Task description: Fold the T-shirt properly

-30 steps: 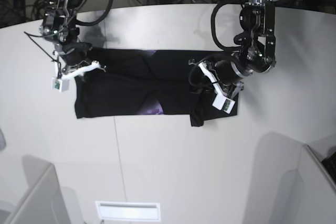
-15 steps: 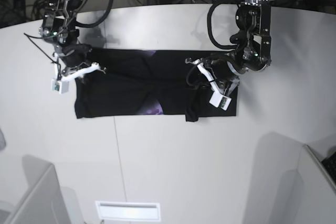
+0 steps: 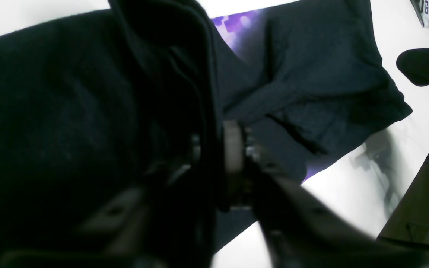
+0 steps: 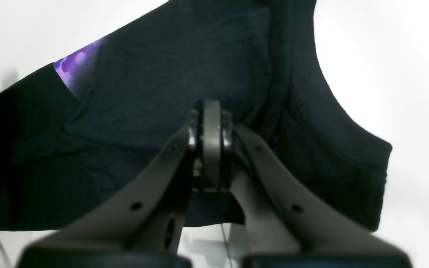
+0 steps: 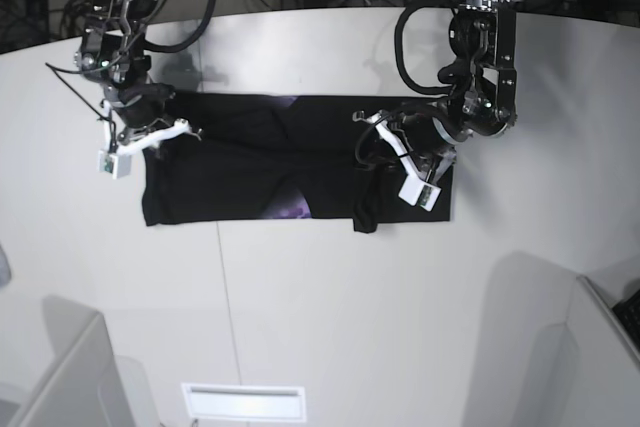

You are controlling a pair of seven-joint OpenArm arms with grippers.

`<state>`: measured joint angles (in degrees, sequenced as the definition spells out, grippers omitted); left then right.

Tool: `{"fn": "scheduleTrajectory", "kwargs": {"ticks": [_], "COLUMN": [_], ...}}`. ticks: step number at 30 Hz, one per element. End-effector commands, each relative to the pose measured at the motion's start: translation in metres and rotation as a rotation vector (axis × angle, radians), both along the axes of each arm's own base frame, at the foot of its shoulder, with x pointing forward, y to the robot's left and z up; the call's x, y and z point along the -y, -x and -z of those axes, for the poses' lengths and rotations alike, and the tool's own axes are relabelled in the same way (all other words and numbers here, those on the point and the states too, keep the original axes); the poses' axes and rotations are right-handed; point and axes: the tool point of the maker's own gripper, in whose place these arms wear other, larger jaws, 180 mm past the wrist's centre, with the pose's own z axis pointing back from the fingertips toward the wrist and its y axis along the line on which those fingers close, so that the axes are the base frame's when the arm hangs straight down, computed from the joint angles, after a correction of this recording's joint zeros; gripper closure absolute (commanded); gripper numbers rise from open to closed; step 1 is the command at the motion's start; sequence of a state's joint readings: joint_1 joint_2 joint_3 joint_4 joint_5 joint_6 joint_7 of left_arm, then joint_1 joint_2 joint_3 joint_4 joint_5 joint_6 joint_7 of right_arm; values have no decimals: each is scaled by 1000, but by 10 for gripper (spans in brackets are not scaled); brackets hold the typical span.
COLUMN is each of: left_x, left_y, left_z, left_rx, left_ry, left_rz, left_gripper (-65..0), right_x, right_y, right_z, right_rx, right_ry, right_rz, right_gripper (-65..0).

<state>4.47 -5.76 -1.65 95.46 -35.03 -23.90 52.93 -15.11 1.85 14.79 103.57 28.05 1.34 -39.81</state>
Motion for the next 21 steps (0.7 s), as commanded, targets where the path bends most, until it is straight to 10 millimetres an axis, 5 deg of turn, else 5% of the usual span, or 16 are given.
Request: {"fn": "scheduleTrajectory", "kwargs": {"ticks": [1, 8, 16, 21], "left_x": [2, 22, 77, 64], "left_y": [-10, -16, -6, -15], "left_z": [-15, -15, -15, -28], "left_rx": [50, 50, 43, 78], "left_ry": [27, 41, 66, 73], "left_rz": [-5, 51, 205, 154], "left_gripper": [-197, -462, -481, -474], "right_x": [3, 2, 2, 3], "right_y": [-8, -8, -9, -15], "right_z": [-11, -11, -12, -19], "right_rx": [46, 46, 54, 75], "right_ry": [5, 4, 5, 9], "right_rz": [3, 3, 5, 5], "right_gripper": [0, 0, 0, 0]}}
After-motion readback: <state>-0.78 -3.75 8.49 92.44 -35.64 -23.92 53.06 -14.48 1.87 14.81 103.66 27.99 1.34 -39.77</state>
